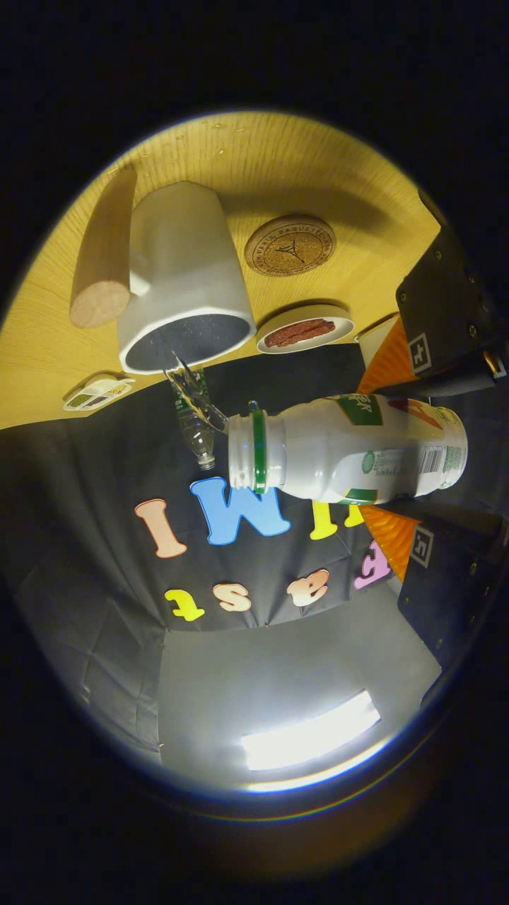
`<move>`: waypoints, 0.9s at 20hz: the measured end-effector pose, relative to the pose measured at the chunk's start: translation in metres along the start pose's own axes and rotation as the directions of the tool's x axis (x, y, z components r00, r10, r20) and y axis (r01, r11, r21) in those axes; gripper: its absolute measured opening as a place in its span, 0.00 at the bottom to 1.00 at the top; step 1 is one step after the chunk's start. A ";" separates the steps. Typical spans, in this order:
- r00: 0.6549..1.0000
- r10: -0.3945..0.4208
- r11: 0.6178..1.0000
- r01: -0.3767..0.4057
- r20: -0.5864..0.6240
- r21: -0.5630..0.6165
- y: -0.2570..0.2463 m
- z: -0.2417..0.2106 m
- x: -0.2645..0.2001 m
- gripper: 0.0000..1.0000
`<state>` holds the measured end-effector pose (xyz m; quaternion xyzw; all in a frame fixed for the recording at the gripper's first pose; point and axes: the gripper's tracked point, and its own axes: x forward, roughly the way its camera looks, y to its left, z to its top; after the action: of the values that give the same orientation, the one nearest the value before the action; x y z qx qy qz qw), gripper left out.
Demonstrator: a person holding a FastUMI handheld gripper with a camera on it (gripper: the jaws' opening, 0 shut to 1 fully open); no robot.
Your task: Take the bottle from table, then pour the juice into the cup, finally place the bottle on the coaster
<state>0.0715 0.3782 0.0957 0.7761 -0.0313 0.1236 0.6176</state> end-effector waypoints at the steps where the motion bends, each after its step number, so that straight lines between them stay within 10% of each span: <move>1: 1.000 0.000 1.000 0.000 -0.001 0.004 0.000 -0.001 0.000 0.63; 18: 0.998 0.042 0.992 -0.046 0.038 0.121 0.017 0.002 0.005 0.63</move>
<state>0.0729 0.3724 0.1122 0.8136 -0.0518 0.1250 0.5654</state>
